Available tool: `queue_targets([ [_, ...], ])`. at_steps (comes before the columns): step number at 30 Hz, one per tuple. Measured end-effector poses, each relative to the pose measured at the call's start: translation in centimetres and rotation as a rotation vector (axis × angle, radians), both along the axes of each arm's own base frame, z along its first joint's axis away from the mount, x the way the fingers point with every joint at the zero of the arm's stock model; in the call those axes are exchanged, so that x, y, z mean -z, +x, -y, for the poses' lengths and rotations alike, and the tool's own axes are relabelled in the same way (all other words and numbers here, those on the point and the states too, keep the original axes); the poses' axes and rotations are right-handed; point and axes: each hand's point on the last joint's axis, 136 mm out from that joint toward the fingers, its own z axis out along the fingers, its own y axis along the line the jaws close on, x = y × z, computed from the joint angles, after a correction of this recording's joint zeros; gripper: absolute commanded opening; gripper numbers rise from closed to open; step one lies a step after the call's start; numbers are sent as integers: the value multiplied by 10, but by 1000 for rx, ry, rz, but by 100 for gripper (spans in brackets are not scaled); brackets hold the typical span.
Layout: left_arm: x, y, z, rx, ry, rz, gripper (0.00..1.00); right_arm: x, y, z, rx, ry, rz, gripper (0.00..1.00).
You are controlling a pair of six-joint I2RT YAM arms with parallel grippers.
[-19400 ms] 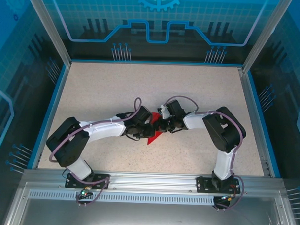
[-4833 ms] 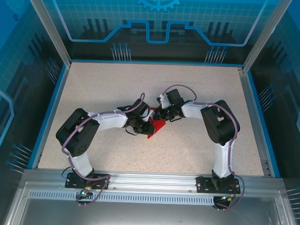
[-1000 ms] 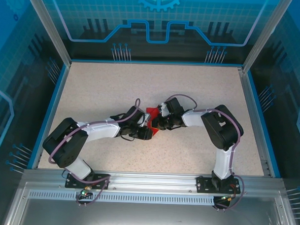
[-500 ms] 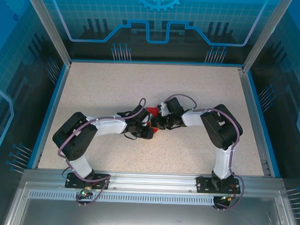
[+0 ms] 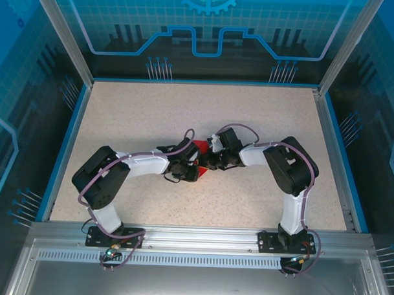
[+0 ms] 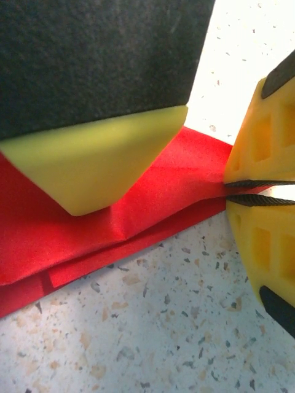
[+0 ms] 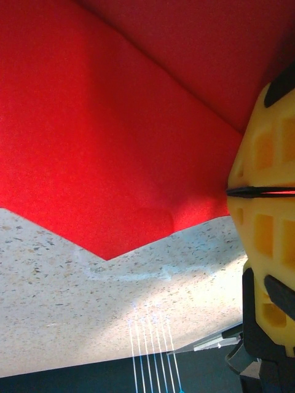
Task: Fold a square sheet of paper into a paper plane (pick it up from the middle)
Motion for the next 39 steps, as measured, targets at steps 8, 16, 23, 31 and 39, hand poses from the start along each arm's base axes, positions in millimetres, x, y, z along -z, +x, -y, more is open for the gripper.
queue_targets([
  [8,0,-2,1,2,-23,-2,13,0,0,0,-1,3,1,11],
  [16,-7,-3,6,-4,-73,-6,22,0,0,0,-2,2,1,11],
  [23,-14,4,12,-22,-106,0,25,0,0,0,-4,3,4,11],
  [31,-4,13,11,-38,-70,-1,15,0,0,0,-4,5,8,11],
  [39,-2,15,7,-45,-45,9,10,0,0,0,-6,5,10,11],
])
